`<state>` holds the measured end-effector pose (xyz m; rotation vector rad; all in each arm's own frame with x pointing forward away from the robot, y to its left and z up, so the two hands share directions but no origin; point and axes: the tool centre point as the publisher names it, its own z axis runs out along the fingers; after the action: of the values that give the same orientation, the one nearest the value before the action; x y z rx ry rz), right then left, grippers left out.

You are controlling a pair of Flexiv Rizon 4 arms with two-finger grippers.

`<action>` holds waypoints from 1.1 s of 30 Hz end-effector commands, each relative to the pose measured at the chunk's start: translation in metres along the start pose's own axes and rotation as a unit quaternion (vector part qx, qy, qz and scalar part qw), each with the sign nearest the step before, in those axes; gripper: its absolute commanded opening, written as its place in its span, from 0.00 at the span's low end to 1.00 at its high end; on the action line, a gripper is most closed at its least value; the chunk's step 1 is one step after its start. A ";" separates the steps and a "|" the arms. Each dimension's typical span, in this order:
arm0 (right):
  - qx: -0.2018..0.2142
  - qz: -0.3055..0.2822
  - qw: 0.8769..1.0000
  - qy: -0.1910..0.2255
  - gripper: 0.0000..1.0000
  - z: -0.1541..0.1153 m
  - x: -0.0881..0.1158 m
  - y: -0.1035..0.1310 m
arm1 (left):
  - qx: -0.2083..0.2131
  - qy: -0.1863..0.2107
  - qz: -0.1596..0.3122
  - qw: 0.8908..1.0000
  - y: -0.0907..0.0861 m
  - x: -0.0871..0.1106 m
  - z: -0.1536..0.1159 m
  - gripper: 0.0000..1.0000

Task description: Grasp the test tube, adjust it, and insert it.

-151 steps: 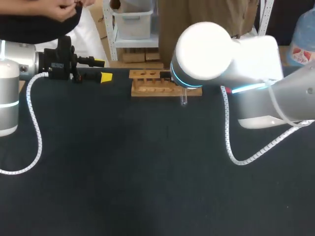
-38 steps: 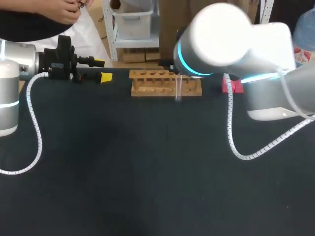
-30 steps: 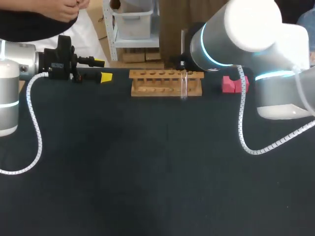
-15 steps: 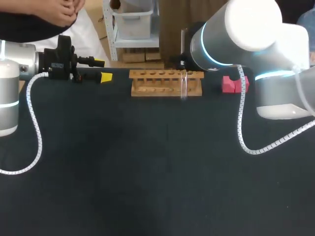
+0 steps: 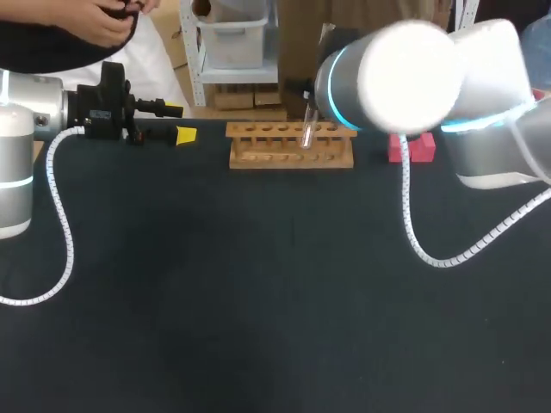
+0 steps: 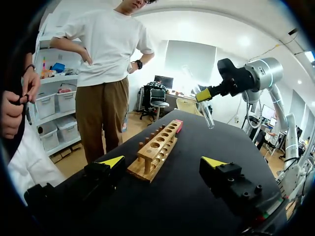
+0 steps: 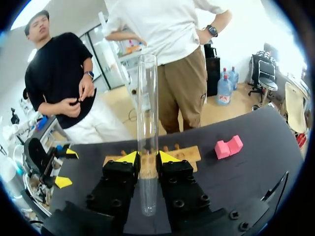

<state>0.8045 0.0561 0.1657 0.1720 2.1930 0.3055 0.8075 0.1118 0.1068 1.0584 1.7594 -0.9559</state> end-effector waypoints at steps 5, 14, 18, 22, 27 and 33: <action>0.002 -0.005 0.988 -0.156 0.00 0.000 -0.005 -0.003 | -0.001 -0.002 0.001 1.000 -0.001 0.001 0.000 1.00; 0.000 -0.023 0.980 -0.197 0.00 0.001 -0.022 -0.002 | -0.001 -0.002 0.001 1.000 -0.001 0.001 0.000 1.00; 0.004 -0.034 0.977 -0.212 0.00 0.005 -0.027 -0.002 | -0.001 -0.002 0.001 1.000 -0.001 0.001 0.000 1.00; 0.012 -0.037 0.974 -0.225 0.00 0.010 -0.029 -0.005 | -0.001 -0.002 0.001 1.000 -0.001 0.001 0.000 1.00; 0.018 -0.044 0.969 -0.243 0.00 0.018 -0.030 -0.009 | -0.001 -0.002 0.001 1.000 -0.001 0.001 0.000 1.00; 0.024 -0.052 0.960 -0.274 0.00 0.028 -0.034 -0.014 | -0.001 -0.002 0.001 1.000 -0.001 0.001 0.000 1.00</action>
<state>0.8420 0.0373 0.1779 0.1439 1.6877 0.1209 0.8075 0.1118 0.1068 1.0584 1.7594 -0.9559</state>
